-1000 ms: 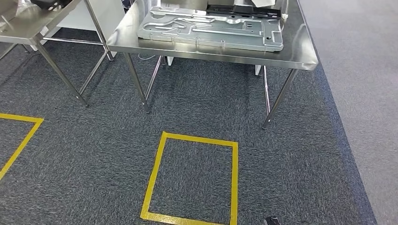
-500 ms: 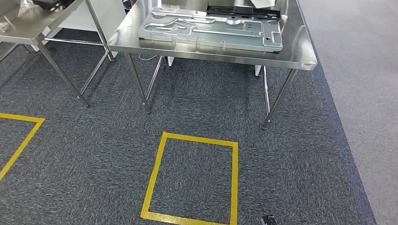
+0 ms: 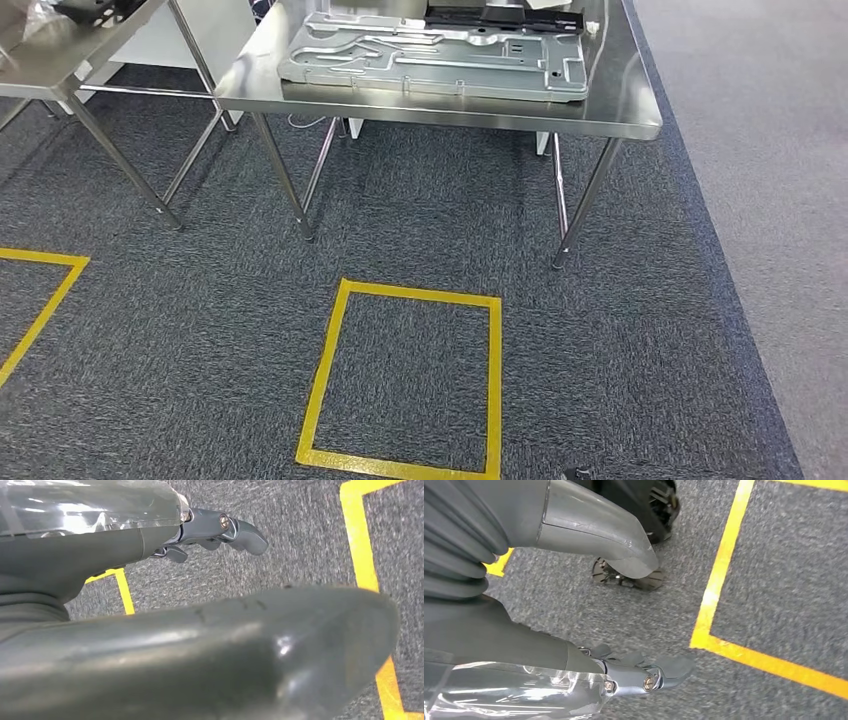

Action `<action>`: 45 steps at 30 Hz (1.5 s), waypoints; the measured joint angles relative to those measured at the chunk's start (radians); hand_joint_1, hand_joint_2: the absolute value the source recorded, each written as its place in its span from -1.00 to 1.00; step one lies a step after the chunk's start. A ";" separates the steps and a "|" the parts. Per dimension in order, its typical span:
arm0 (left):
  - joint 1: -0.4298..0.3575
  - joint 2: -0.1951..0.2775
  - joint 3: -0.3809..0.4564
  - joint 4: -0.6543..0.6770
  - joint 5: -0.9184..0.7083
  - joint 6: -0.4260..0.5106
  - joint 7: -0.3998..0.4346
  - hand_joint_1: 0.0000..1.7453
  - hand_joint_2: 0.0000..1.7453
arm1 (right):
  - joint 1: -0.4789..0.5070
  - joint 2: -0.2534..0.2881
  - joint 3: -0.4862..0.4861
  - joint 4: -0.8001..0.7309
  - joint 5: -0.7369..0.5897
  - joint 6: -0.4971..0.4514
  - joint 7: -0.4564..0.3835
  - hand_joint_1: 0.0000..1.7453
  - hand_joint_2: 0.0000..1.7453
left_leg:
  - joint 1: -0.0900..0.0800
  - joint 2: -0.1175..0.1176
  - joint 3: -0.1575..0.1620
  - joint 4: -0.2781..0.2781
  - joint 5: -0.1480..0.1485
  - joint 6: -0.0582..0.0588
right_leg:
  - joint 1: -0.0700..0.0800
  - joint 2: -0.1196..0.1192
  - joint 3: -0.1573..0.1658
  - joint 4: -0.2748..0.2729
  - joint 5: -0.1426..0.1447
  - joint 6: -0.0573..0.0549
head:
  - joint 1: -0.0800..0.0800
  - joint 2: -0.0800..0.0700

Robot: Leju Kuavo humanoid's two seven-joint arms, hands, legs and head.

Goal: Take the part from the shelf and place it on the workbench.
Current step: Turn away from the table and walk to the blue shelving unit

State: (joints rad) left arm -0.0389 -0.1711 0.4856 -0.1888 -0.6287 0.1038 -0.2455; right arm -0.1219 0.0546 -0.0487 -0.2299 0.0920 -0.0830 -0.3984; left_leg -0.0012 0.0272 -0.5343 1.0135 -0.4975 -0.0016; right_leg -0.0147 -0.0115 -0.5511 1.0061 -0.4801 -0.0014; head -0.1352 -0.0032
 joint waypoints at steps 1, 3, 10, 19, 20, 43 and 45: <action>0.000 0.000 0.000 0.000 0.000 0.000 0.001 -1.00 -1.00 | 0.000 0.000 -0.001 0.000 -0.001 0.001 0.000 -1.00 -1.00 | 0.002 -0.005 -0.013 0.030 -0.022 -0.005 | -0.001 0.002 -0.001 -0.002 0.003 -0.007 | 0.000 0.000; 0.000 0.000 0.000 0.000 -0.001 0.000 0.001 -1.00 -1.00 | 0.001 0.000 -0.003 0.001 -0.002 0.003 0.000 -1.00 -1.00 | 0.005 -0.015 -0.064 0.148 -0.089 -0.013 | -0.001 0.006 -0.005 -0.002 0.005 -0.015 | 0.000 0.000; 0.003 0.002 0.000 0.000 -0.008 0.000 0.002 -1.00 -1.00 | 0.004 0.000 -0.013 0.002 -0.003 0.003 -0.001 -1.00 -1.00 | 0.004 -0.040 -0.013 0.049 -0.008 0.007 | 0.007 0.037 -0.007 0.002 0.008 -0.013 | 0.000 0.000; 0.001 0.002 0.000 0.000 -0.013 -0.002 0.006 -1.00 -1.00 | 0.006 0.000 -0.022 0.003 -0.002 0.004 -0.010 -1.00 -1.00 | 0.007 -0.023 0.007 -0.030 0.024 0.042 | 0.002 0.025 -0.111 0.203 -0.101 0.028 | 0.000 0.000; 0.002 0.002 0.000 0.000 -0.014 -0.002 0.007 -1.00 -1.00 | 0.007 0.000 -0.023 0.003 -0.001 0.004 -0.010 -1.00 -1.00 | 0.006 -0.018 0.005 -0.028 0.024 0.042 | 0.000 0.023 -0.135 0.256 -0.119 0.031 | 0.000 0.000; 0.004 0.005 -0.015 0.000 -0.039 -0.003 0.019 -1.00 -1.00 | 0.016 0.006 -0.041 0.006 0.003 0.016 -0.017 -1.00 -1.00 | 0.006 -0.048 0.008 -0.003 -0.003 0.005 | 0.005 0.047 -0.019 0.005 0.016 0.007 | 0.000 0.000; 0.003 0.004 -0.015 0.000 -0.039 -0.003 0.020 -1.00 -1.00 | 0.013 0.006 -0.041 0.006 0.008 0.023 -0.014 -1.00 -1.00 | 0.007 -0.042 0.008 -0.009 0.004 0.018 | 0.002 0.050 -0.022 0.008 0.016 0.019 | 0.000 0.000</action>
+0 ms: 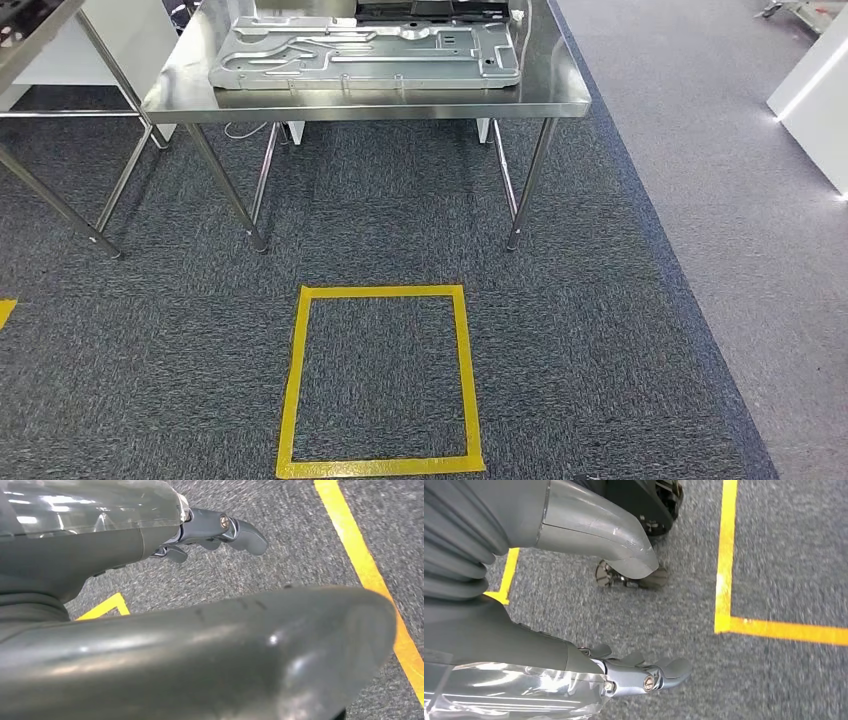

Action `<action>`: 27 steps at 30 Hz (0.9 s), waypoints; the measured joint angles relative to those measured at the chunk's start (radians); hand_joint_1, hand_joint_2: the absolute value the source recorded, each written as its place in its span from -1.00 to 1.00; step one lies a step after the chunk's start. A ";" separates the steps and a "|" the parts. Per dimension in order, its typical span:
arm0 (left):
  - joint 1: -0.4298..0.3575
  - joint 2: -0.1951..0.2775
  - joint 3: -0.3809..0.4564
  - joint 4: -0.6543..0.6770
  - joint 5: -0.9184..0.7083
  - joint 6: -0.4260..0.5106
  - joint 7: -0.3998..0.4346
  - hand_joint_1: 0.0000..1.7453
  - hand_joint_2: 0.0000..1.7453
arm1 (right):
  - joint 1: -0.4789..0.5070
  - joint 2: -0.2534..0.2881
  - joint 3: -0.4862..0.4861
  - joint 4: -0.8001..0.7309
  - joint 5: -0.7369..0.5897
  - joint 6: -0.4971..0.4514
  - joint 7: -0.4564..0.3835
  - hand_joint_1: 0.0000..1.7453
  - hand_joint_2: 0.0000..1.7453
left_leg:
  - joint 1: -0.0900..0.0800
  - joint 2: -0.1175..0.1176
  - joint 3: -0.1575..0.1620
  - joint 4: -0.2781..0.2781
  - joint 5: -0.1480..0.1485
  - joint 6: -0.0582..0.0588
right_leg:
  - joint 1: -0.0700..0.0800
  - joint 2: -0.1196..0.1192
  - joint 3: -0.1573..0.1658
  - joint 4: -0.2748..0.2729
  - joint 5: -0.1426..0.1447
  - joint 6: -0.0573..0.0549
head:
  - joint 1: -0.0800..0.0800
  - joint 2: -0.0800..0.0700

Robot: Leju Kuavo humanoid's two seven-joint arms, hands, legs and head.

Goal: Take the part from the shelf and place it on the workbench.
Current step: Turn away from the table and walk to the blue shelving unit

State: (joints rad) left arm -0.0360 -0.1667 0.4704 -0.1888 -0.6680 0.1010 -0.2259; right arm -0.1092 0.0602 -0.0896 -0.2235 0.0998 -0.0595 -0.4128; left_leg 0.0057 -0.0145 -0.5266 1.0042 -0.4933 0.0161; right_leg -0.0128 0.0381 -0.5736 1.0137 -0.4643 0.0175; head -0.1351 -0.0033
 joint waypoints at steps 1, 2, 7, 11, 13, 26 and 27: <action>0.000 0.000 0.000 0.000 0.000 0.000 0.000 -1.00 -1.00 | -0.002 0.000 0.000 0.000 0.003 0.003 0.001 -1.00 -1.00 | 0.001 0.004 0.001 -0.005 0.005 0.008 | -0.001 -0.004 -0.007 0.014 -0.011 0.005 | 0.000 0.000; 0.000 -0.001 0.000 0.000 0.000 0.000 -0.001 -1.00 -1.00 | -0.004 0.000 0.000 0.000 0.006 0.005 0.002 -1.00 -1.00 | 0.003 0.010 0.002 -0.009 0.009 0.016 | -0.001 -0.010 -0.022 0.047 -0.033 0.010 | 0.000 0.000; 0.004 0.000 0.000 0.000 -0.003 -0.002 -0.006 -1.00 -1.00 | -0.009 0.003 0.000 0.000 0.012 0.013 0.003 -1.00 -1.00 | -0.002 0.032 -0.003 -0.010 0.012 0.025 | -0.003 -0.030 -0.125 0.273 -0.123 0.020 | 0.000 0.000; 0.003 0.000 -0.001 0.000 -0.009 -0.006 -0.006 -1.00 -1.00 | -0.012 0.004 0.000 0.000 0.011 0.014 0.005 -1.00 -1.00 | -0.009 0.045 0.002 -0.006 0.005 0.016 | 0.004 -0.057 -0.005 0.041 -0.017 0.005 | 0.000 0.000; 0.002 0.001 -0.002 0.000 -0.013 -0.009 -0.004 -1.00 -1.00 | -0.015 0.006 0.000 0.000 0.011 0.012 0.007 -1.00 -1.00 | -0.013 0.052 0.002 -0.004 0.003 0.007 | 0.010 -0.063 0.014 -0.005 -0.011 -0.005 | 0.000 0.000; 0.007 0.007 -0.002 0.000 -0.012 -0.014 0.000 -1.00 -1.00 | -0.021 0.026 -0.009 0.000 0.011 0.009 -0.008 -1.00 -1.00 | 0.007 0.006 -0.025 0.066 -0.015 -0.025 | 0.001 -0.004 0.013 -0.006 -0.003 -0.026 | 0.000 0.000; 0.006 0.008 -0.002 0.000 -0.012 -0.014 0.000 -1.00 -1.00 | -0.023 0.027 -0.010 0.000 0.013 0.009 -0.010 -1.00 -1.00 | 0.007 -0.001 -0.009 0.026 -0.004 -0.021 | 0.001 0.000 0.010 -0.004 -0.003 -0.020 | 0.000 0.000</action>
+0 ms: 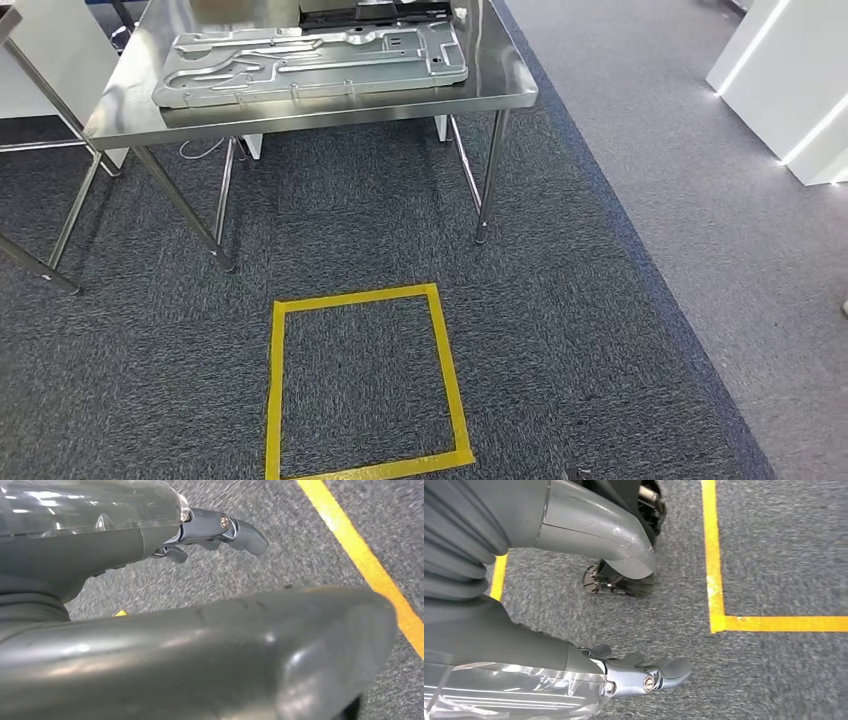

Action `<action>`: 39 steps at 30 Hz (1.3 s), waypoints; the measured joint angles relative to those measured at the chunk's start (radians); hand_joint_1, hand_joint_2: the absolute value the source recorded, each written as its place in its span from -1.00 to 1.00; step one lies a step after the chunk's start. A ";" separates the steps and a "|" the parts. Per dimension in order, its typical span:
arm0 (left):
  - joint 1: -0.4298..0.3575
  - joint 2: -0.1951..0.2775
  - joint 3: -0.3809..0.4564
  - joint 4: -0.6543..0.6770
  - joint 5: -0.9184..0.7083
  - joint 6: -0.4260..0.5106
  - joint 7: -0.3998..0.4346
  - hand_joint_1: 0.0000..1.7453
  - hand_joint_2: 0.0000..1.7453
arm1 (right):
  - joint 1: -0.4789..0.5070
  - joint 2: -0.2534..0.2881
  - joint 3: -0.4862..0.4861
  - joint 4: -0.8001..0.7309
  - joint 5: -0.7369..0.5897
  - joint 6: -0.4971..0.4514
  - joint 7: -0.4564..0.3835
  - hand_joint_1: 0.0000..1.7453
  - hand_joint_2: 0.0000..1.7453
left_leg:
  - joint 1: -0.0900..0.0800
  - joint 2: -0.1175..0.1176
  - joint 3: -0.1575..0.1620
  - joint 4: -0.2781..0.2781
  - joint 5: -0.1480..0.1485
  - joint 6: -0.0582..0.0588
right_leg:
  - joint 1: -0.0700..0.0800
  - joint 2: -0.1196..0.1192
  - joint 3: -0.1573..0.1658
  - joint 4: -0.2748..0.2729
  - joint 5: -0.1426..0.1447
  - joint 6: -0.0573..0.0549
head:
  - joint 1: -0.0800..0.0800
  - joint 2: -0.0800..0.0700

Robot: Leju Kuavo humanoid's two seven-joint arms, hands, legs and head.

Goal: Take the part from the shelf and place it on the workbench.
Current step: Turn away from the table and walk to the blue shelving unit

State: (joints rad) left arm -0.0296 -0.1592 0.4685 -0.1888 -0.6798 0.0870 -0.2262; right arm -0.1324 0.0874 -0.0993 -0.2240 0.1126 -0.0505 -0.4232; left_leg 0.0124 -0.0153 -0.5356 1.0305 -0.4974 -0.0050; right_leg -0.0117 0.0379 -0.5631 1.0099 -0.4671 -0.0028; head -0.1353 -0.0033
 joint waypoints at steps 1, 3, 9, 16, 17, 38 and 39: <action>-0.001 0.000 0.000 0.000 0.000 0.000 0.000 -1.00 -1.00 | -0.002 0.001 0.000 0.000 0.003 0.000 -0.003 -1.00 -1.00 | -0.002 -0.004 0.005 -0.015 0.000 0.004 | 0.000 0.003 -0.002 0.001 0.001 0.007 | 0.000 0.000; -0.003 0.000 0.000 0.000 0.000 0.000 0.000 -1.00 -1.00 | -0.005 0.001 0.000 -0.001 0.014 -0.005 -0.007 -1.00 -1.00 | -0.003 0.000 0.005 -0.021 0.005 0.017 | -0.002 0.006 -0.006 0.001 0.003 0.021 | 0.000 0.000; -0.004 -0.002 0.000 0.000 -0.002 0.000 0.000 -1.00 -1.00 | -0.009 0.002 0.000 -0.003 0.040 -0.039 -0.010 -1.00 -1.00 | -0.005 0.027 0.001 -0.033 0.019 0.045 | -0.005 -0.027 -0.127 0.259 -0.132 0.041 | 0.000 0.000; -0.004 -0.004 0.001 0.000 -0.003 0.000 -0.001 -1.00 -1.00 | -0.006 0.001 0.000 -0.003 0.047 -0.093 -0.007 -1.00 -1.00 | -0.016 0.051 0.005 -0.029 0.011 0.031 | 0.006 -0.060 0.006 0.000 -0.005 0.020 | 0.000 0.000; -0.004 -0.005 0.001 0.000 -0.003 0.000 -0.001 -1.00 -1.00 | -0.005 0.001 -0.001 -0.003 0.047 -0.099 -0.008 -1.00 -1.00 | -0.017 0.055 0.005 -0.029 0.011 0.026 | 0.009 -0.059 0.006 -0.005 -0.007 0.017 | 0.000 0.000; 0.001 -0.007 0.002 0.000 -0.010 -0.001 -0.007 -1.00 -1.00 | -0.002 0.005 -0.026 -0.003 0.046 -0.113 -0.022 -1.00 1.00 | -0.011 0.003 -0.005 -0.021 0.011 0.029 | 0.001 -0.011 -0.002 0.003 -0.006 -0.004 | 0.000 0.000; 0.001 -0.007 0.002 0.000 -0.010 -0.001 -0.006 -1.00 -1.00 | -0.002 0.005 -0.026 -0.003 0.050 -0.113 -0.021 -1.00 1.00 | -0.013 0.003 -0.005 -0.019 0.010 0.030 | 0.000 -0.011 0.000 -0.003 -0.001 -0.012 | 0.000 0.000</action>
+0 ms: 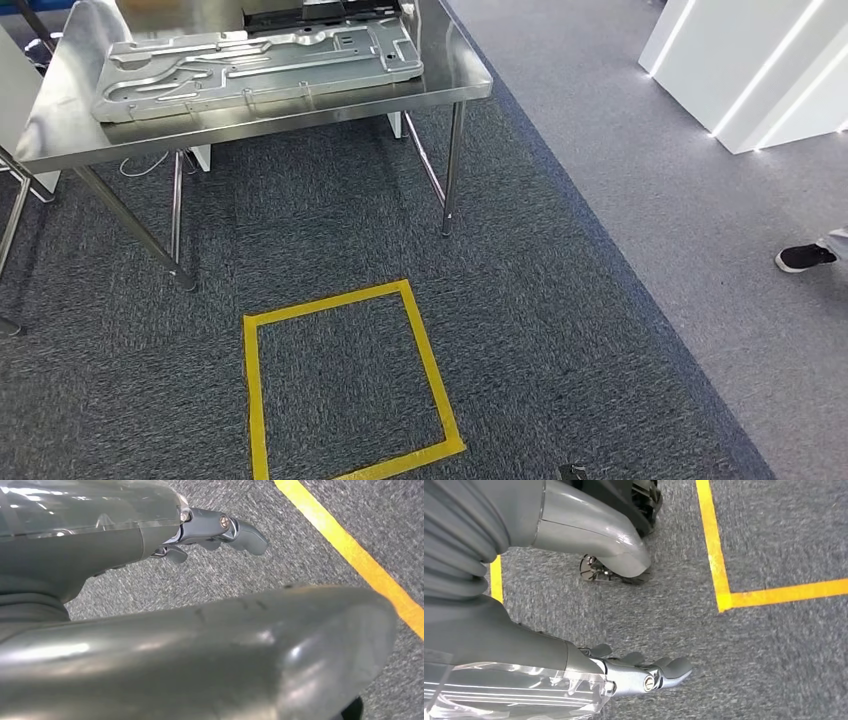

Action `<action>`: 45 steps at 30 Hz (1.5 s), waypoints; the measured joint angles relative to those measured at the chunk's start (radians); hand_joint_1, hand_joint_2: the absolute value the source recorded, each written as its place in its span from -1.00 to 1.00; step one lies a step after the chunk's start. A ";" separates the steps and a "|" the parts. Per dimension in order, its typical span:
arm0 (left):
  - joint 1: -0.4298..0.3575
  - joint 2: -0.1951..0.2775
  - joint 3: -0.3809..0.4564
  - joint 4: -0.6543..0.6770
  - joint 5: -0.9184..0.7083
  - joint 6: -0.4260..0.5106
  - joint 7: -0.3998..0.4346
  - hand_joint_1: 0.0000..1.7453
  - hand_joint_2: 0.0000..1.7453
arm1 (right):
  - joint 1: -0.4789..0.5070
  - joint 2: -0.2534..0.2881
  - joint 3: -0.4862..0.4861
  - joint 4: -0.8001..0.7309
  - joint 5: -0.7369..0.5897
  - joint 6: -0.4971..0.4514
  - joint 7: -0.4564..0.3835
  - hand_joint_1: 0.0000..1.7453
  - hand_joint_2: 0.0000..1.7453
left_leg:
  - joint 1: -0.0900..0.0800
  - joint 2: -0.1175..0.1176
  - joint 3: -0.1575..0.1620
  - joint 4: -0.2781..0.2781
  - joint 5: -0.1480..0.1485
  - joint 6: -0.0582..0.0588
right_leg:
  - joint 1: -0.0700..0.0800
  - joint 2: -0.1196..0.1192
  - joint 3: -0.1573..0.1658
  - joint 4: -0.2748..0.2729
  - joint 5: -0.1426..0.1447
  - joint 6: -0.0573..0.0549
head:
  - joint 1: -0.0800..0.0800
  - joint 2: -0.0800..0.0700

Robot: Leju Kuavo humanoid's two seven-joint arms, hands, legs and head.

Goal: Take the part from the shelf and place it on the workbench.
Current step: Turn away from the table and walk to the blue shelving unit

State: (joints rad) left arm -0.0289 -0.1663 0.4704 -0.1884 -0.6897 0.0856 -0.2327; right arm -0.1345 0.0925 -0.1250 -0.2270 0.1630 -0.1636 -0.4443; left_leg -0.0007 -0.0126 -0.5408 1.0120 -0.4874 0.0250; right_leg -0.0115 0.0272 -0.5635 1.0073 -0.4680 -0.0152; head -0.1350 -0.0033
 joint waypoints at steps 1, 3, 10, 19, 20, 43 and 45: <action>0.000 0.000 0.000 0.000 0.000 0.000 0.000 -1.00 -1.00 | 0.000 0.000 0.000 0.000 0.006 0.000 0.000 -1.00 1.00 | -0.002 0.001 0.000 0.001 0.000 0.002 | -0.001 0.000 0.000 0.000 -0.001 0.003 | 0.000 0.000; -0.001 0.000 0.000 0.000 0.000 0.000 0.000 -1.00 -1.00 | 0.001 0.000 0.000 0.000 0.012 0.003 -0.006 -1.00 1.00 | -0.003 0.001 -0.001 0.002 0.000 0.004 | -0.002 0.001 0.001 -0.003 0.003 0.010 | 0.000 0.000; -0.001 0.000 0.001 0.000 0.001 0.002 -0.003 -1.00 -1.00 | 0.001 0.002 -0.019 0.000 -0.027 0.040 -0.038 -1.00 1.00 | -0.008 0.004 0.001 -0.001 0.002 0.018 | -0.008 0.003 0.005 -0.017 0.012 0.046 | 0.000 0.000; 0.002 -0.003 0.001 0.000 0.006 -0.001 -0.005 -1.00 -1.00 | 0.007 0.003 -0.049 0.000 -0.040 0.059 -0.031 -1.00 1.00 | 0.007 0.071 0.018 -0.029 0.009 0.019 | -0.023 -0.029 -0.107 0.197 -0.059 0.072 | 0.000 0.000; 0.001 -0.004 0.001 0.000 0.006 -0.001 -0.006 -1.00 -1.00 | 0.007 0.003 -0.052 0.000 -0.041 0.059 -0.029 -1.00 1.00 | 0.008 0.079 0.020 -0.023 0.004 0.011 | -0.025 -0.049 -0.073 0.129 -0.027 0.074 | 0.000 0.000; 0.003 -0.001 0.002 0.000 -0.012 -0.007 -0.012 -1.00 -1.00 | 0.016 0.008 -0.087 0.000 -0.054 0.069 -0.026 -1.00 1.00 | 0.008 -0.024 0.019 -0.014 0.003 0.014 | 0.004 0.068 -0.059 0.051 0.003 0.036 | 0.000 0.000; 0.005 -0.001 0.002 0.000 -0.012 -0.007 -0.012 -1.00 -1.00 | 0.013 0.007 -0.090 0.000 -0.053 0.069 -0.028 -1.00 1.00 | 0.006 0.006 0.020 -0.021 0.007 0.021 | 0.005 0.002 -0.112 0.160 -0.061 0.041 | 0.001 0.000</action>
State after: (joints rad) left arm -0.0237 -0.1671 0.4725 -0.1884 -0.7021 0.0782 -0.2446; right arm -0.1219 0.0999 -0.2152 -0.2274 0.1096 -0.0946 -0.4724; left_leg 0.0049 -0.0065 -0.5205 0.9907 -0.4803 0.0464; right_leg -0.0067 0.0294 -0.6758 1.1668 -0.5285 0.0261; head -0.1342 -0.0033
